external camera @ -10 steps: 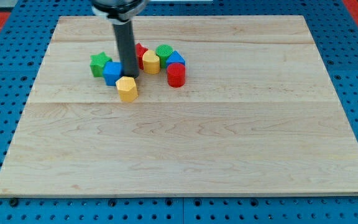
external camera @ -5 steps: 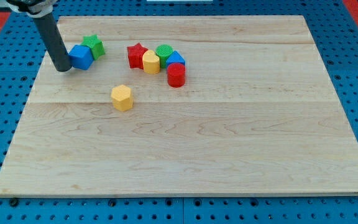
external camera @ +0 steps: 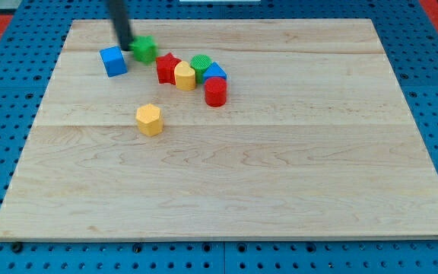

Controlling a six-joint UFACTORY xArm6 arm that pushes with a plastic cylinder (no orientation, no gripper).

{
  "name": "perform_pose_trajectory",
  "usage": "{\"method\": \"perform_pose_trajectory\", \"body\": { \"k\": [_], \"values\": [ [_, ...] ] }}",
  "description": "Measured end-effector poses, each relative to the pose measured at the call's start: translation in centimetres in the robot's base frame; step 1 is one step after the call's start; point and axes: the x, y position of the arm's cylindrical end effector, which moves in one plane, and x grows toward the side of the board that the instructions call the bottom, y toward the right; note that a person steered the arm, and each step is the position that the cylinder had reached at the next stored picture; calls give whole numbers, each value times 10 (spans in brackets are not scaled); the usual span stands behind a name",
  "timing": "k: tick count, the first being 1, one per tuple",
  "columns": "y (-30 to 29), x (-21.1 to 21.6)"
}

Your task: Separate the blue cube and hexagon from group of blocks

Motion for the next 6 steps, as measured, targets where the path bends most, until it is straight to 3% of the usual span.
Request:
{"method": "perform_pose_trajectory", "body": {
  "k": [1, 2, 3, 4, 5, 6],
  "values": [
    [30, 28],
    [-31, 48],
    [-43, 90],
    [-52, 39],
    [-41, 15],
    [-46, 22]
  ]
}}
